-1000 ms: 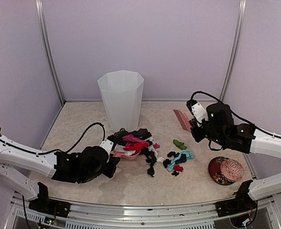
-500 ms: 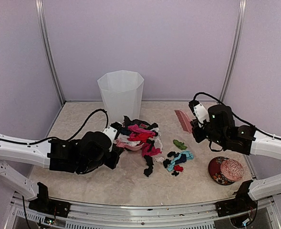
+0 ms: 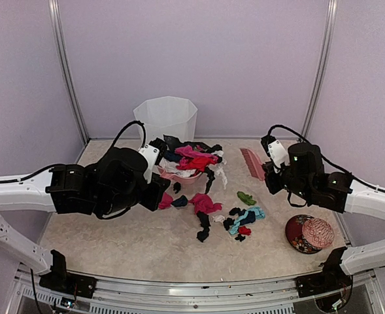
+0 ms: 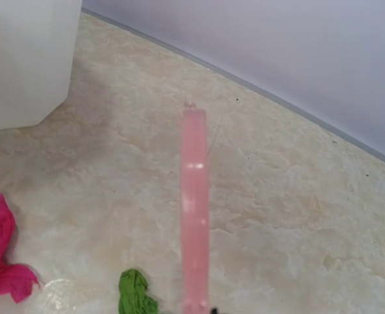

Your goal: Sweep away the paper scraps from the table

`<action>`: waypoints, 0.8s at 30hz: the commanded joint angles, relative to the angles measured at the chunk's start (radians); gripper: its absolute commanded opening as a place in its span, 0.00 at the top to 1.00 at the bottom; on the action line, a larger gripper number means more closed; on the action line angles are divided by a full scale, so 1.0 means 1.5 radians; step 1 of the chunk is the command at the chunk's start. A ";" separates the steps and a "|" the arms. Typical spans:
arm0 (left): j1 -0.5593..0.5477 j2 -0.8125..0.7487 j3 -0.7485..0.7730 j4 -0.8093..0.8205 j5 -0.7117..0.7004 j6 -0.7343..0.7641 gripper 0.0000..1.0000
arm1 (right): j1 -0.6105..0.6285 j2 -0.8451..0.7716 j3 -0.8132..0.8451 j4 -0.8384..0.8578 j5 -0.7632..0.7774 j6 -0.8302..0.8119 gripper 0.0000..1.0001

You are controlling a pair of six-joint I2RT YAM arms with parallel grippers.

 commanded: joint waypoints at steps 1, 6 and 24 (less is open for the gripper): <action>-0.002 -0.015 0.064 -0.043 -0.015 0.018 1.00 | -0.008 -0.016 0.000 0.027 -0.006 0.001 1.00; 0.025 -0.005 0.127 -0.079 -0.005 0.021 1.00 | -0.009 -0.013 -0.001 0.034 -0.017 0.003 1.00; 0.200 0.106 0.350 -0.108 0.100 0.066 1.00 | -0.009 -0.016 -0.023 0.055 -0.034 0.028 1.00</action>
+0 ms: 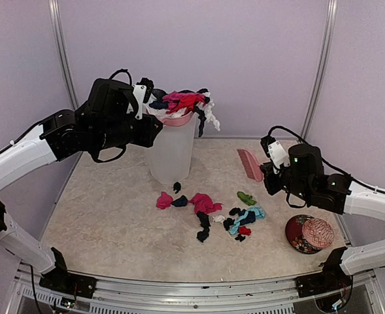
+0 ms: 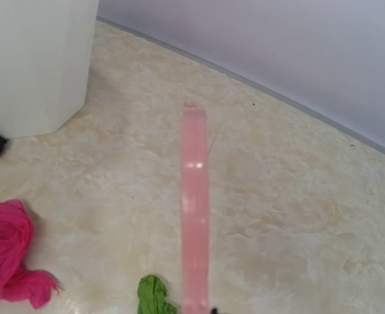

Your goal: Sweep away the paper scraps from the table

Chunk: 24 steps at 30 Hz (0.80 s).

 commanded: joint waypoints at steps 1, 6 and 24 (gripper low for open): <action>0.034 0.033 0.070 -0.014 0.009 0.024 1.00 | -0.006 -0.016 -0.011 0.029 -0.005 0.015 1.00; 0.073 0.068 0.124 -0.033 -0.001 0.036 1.00 | -0.006 -0.015 -0.014 0.027 -0.007 0.016 1.00; 0.120 0.153 0.202 -0.086 -0.151 0.087 1.00 | -0.006 -0.010 -0.015 0.036 -0.009 0.011 1.00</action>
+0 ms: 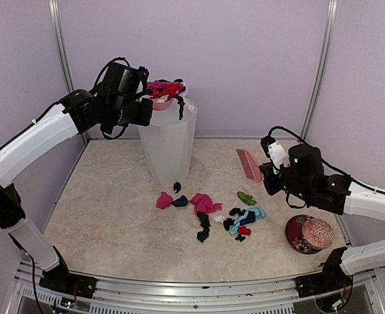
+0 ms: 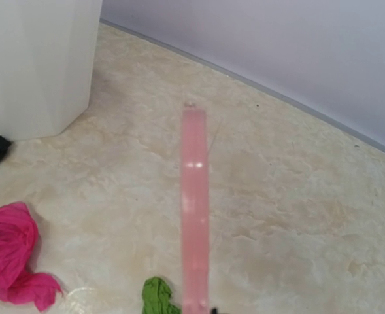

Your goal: Sweep away the paper scraps from the table

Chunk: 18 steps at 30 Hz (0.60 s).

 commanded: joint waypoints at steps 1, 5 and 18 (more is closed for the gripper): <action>0.005 0.022 0.037 -0.021 -0.074 0.031 1.00 | -0.005 -0.011 -0.011 0.028 -0.003 0.005 1.00; 0.005 0.033 0.042 -0.030 -0.100 0.060 1.00 | -0.005 -0.018 -0.018 0.029 0.000 0.003 1.00; 0.002 0.078 0.050 -0.029 -0.233 0.170 1.00 | -0.006 -0.034 -0.021 0.019 0.003 0.002 1.00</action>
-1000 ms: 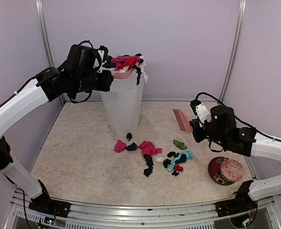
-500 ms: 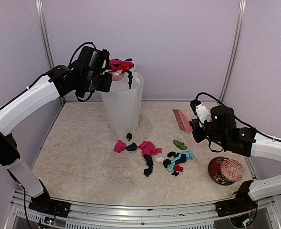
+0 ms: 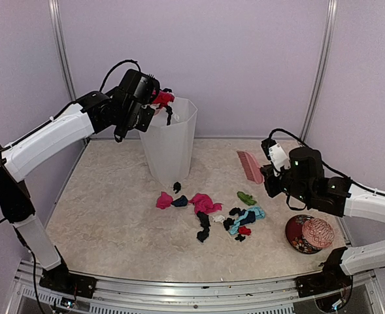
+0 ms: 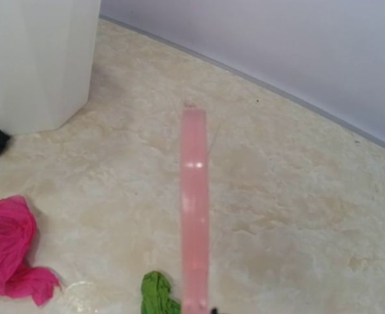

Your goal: Sweep away the paper scraps from the table

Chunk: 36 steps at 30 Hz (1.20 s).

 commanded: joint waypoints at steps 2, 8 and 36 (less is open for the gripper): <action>-0.003 0.016 0.019 0.023 -0.083 0.078 1.00 | -0.006 -0.035 -0.008 0.013 0.004 0.004 1.00; -0.027 0.041 0.016 0.063 -0.175 0.177 1.00 | -0.006 -0.044 -0.015 0.012 0.002 0.000 1.00; -0.048 0.034 -0.258 0.954 -0.276 1.089 1.00 | -0.017 -0.089 -0.059 0.065 -0.010 -0.017 1.00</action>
